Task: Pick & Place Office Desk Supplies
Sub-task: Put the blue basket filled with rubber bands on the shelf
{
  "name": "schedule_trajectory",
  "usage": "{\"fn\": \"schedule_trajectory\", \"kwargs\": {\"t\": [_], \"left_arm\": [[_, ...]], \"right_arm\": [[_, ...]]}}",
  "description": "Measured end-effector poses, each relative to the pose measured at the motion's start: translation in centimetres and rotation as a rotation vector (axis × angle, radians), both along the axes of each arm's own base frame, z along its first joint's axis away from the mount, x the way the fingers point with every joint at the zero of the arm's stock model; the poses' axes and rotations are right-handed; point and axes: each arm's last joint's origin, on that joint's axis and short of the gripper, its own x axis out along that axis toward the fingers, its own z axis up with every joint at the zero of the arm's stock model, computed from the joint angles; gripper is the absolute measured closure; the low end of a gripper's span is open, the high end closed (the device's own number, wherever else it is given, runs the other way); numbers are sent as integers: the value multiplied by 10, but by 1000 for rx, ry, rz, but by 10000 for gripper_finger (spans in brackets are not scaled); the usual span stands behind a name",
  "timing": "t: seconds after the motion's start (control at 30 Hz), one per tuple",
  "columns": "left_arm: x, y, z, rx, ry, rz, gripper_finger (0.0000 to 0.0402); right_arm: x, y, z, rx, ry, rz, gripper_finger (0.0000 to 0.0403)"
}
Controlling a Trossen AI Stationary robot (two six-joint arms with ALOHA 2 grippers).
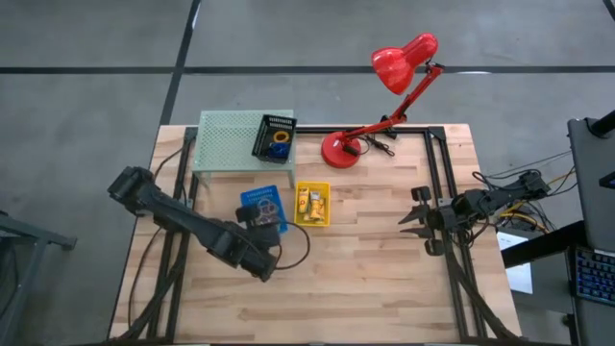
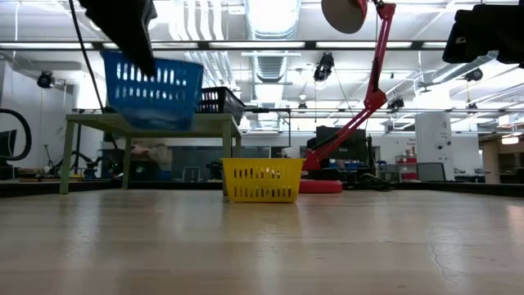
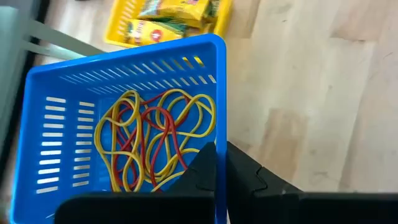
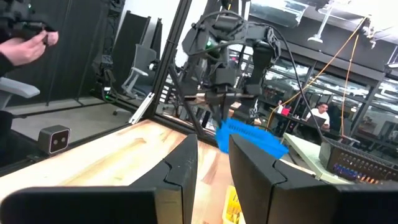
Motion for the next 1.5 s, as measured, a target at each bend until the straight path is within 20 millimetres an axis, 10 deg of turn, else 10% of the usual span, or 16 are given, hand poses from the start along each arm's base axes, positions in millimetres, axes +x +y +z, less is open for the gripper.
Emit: {"fn": "schedule_trajectory", "kwargs": {"t": [0.57,1.5], "left_arm": [[-84,60,115,-20,-357,-33,386],[-118,105,117,219,-34,-72,383]], "right_arm": [[0,0,0,0,1,0,316],[0,0,0,0,1,0,316]]}}
